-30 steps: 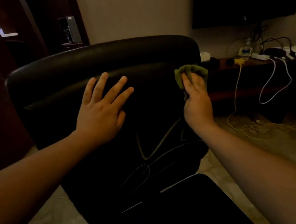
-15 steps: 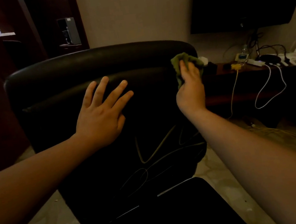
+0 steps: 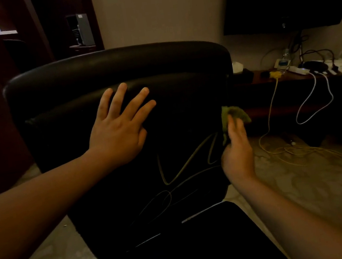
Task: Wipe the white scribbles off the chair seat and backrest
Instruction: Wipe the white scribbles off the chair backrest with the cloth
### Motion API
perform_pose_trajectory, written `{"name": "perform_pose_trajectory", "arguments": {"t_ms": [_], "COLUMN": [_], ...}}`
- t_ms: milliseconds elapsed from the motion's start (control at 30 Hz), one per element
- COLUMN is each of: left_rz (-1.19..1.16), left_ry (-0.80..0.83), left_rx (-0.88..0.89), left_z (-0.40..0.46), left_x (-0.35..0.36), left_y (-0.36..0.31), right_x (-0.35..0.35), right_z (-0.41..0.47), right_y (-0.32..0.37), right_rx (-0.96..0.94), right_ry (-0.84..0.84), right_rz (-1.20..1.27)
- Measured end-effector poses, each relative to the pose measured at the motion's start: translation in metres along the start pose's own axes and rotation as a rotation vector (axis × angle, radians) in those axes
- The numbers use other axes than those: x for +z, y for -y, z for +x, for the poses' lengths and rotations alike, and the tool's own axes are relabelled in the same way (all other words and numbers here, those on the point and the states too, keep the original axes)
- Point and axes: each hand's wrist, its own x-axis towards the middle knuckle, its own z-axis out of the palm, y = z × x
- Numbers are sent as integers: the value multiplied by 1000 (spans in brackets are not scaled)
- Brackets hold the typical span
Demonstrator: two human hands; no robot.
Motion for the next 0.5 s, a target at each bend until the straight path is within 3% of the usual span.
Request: {"name": "perform_pose_trajectory", "arguments": {"t_ms": [133, 300, 400, 500], "left_rz": [-8, -54, -100, -174], "left_ry": [13, 11, 14, 13], "left_rx": [2, 28, 34, 88], "left_z": [1, -7, -8, -15], "left_x": [-2, -10, -13, -15], "left_y": [-1, 5, 6, 12], "right_x": [12, 26, 58, 84], "right_z": [-34, -9, -40, -83], "right_y": [-9, 44, 85, 90], "right_rx": [-2, -12, -468, -993], "right_ry": [24, -72, 139, 405], "right_rz": [48, 77, 109, -79]}}
